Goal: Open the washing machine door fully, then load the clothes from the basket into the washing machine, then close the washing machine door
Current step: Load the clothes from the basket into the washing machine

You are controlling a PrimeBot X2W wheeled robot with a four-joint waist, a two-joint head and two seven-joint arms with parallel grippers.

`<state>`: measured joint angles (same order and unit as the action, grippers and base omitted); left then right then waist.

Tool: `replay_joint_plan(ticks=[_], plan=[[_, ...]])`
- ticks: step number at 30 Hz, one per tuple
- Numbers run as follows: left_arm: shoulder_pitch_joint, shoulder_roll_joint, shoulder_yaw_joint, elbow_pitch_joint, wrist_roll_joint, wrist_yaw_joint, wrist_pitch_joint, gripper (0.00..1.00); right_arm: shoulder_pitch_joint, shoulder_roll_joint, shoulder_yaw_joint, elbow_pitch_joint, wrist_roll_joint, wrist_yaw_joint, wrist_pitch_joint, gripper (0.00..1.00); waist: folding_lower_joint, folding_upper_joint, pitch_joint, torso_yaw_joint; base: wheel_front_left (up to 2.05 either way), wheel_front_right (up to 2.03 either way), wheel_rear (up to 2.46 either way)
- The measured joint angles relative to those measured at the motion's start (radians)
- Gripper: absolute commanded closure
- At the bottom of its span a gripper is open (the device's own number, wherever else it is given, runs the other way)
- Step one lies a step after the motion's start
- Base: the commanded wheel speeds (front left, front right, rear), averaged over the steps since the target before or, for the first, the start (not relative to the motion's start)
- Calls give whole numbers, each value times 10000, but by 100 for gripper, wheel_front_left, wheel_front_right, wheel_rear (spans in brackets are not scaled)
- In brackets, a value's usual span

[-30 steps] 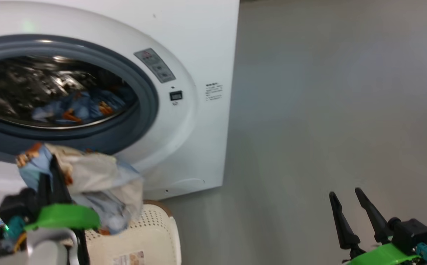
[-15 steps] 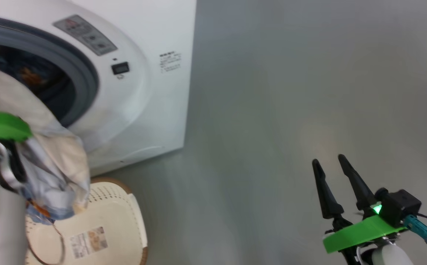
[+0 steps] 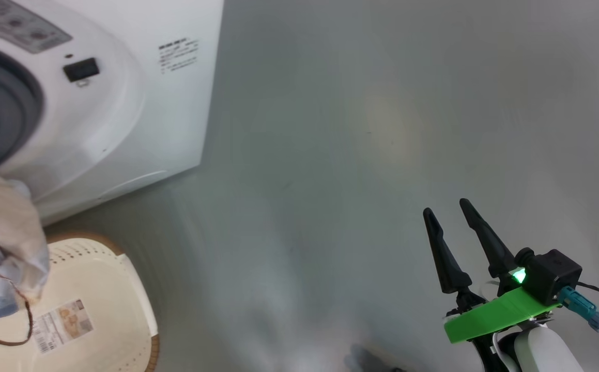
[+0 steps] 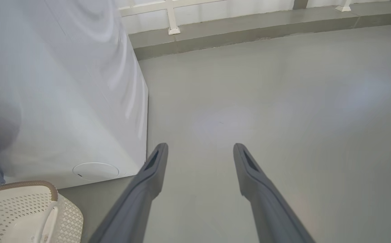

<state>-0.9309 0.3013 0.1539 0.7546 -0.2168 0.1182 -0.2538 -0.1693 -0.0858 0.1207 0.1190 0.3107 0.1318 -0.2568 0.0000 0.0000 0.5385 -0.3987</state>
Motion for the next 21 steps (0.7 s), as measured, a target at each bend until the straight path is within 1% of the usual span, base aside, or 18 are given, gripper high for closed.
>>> replay_joint_plan(ticks=[6,11,16,21], plan=[[-595,259,82,94,198,-165,0,100,0,-94,132,-17,0,0,0,0,0,0,311,-260,0,0,0],[-1512,755,81,495,541,-186,0,100,0,-144,366,-19,23,0,0,0,0,0,643,-474,0,0,0],[-2259,924,52,527,750,-186,0,100,1,-180,428,-13,75,0,0,0,0,0,924,-607,0,0,0],[-2550,1097,6,805,1022,-161,0,100,2,-196,445,13,77,0,0,0,1,0,1049,-670,0,0,0]])
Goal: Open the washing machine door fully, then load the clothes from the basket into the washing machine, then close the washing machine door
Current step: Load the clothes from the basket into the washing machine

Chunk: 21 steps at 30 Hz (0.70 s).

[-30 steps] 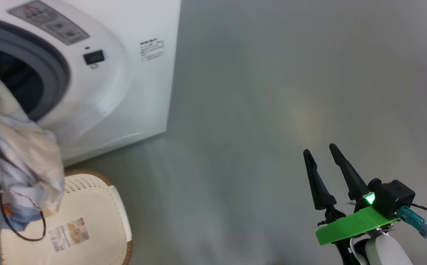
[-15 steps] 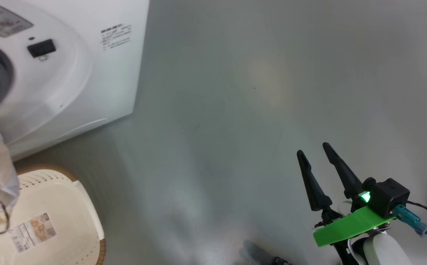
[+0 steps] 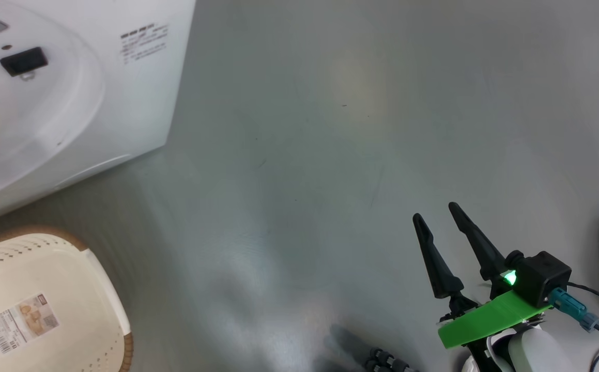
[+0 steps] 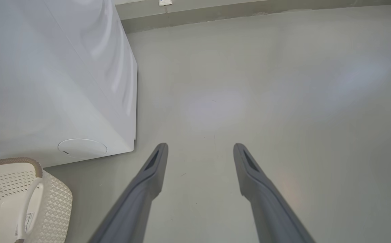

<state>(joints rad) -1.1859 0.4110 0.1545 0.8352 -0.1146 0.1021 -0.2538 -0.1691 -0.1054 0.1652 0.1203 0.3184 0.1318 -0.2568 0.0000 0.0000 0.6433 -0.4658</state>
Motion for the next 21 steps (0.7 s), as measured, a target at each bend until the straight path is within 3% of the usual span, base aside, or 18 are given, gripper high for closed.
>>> replay_joint_plan(ticks=[1,4,6,7,8,21], plan=[[-48,-13,-42,165,31,4,0,96,1,-8,-4,13,0,0,0,0,0,0,-7,17,0,0,0],[-243,-27,-265,894,174,23,-2,55,1,-6,-12,77,0,0,0,0,0,0,-58,102,0,0,0],[-333,-40,-311,1398,194,188,-2,51,1,8,19,92,4,0,0,0,0,0,-119,165,0,0,0],[-342,-40,-324,1586,236,198,-2,14,1,12,52,100,12,0,0,0,0,0,-156,194,0,0,0],[-344,-42,-337,1749,244,272,-2,0,0,27,73,104,12,0,0,0,0,0,-198,219,0,0,0],[-546,-564,-807,2869,374,648,-19,0,-2,15,-21,196,13,0,0,0,0,0,-715,731,0,0,0]])
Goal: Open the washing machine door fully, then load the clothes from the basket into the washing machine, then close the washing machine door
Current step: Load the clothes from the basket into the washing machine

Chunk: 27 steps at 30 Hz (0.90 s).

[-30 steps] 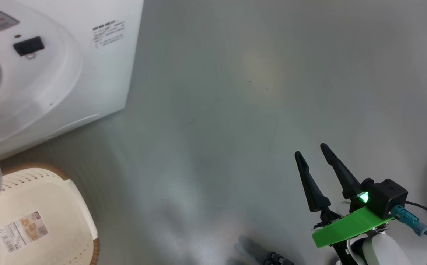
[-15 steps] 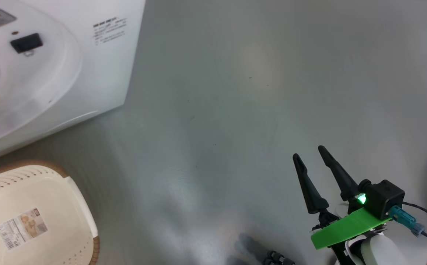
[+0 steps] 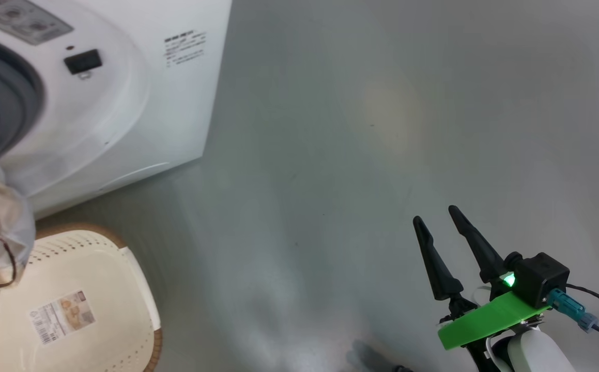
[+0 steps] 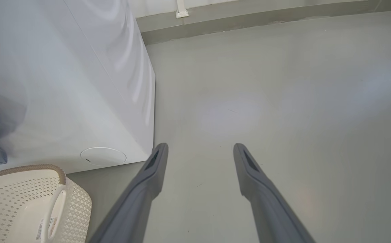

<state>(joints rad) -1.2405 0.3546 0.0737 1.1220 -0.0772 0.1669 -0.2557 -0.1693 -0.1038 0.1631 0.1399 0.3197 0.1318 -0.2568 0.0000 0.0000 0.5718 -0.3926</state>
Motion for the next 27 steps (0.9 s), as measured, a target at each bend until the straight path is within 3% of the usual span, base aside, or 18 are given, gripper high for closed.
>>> replay_joint_plan(ticks=[12,27], plan=[[903,-803,-163,-328,-81,92,-10,0,0,-8,-153,61,-2,0,0,0,0,0,-453,607,0,0,0],[2479,-2036,-554,-1718,-228,228,-10,0,1,-205,-483,36,-33,0,0,0,0,0,-1052,1812,0,0,0]])
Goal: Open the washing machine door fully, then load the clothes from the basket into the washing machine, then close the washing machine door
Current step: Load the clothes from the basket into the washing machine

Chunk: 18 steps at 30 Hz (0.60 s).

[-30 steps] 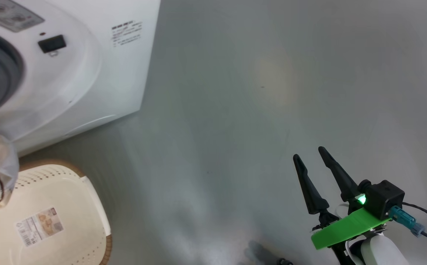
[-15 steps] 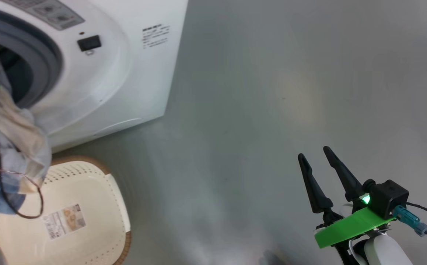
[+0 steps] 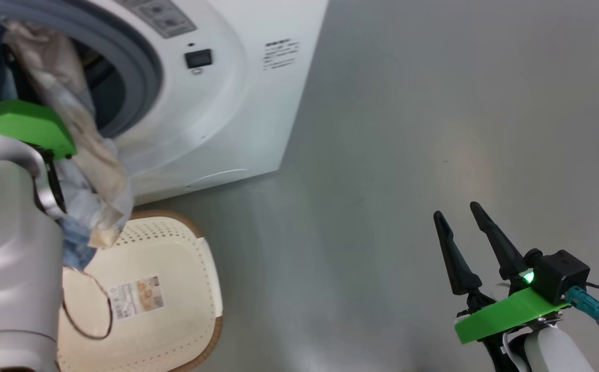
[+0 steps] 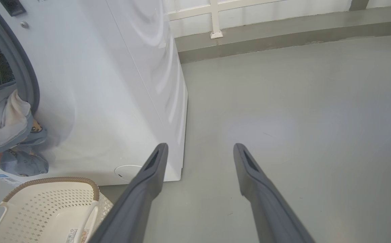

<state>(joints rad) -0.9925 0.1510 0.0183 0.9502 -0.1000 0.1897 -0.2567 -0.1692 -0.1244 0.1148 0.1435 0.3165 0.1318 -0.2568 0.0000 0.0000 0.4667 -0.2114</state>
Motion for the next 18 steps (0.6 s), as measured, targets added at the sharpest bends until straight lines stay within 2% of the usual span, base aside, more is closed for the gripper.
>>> replay_joint_plan(ticks=[18], plan=[[2128,-880,-516,-1879,-190,-198,0,0,17,-94,-487,-98,-59,0,0,0,0,0,-268,1060,0,0,0]])
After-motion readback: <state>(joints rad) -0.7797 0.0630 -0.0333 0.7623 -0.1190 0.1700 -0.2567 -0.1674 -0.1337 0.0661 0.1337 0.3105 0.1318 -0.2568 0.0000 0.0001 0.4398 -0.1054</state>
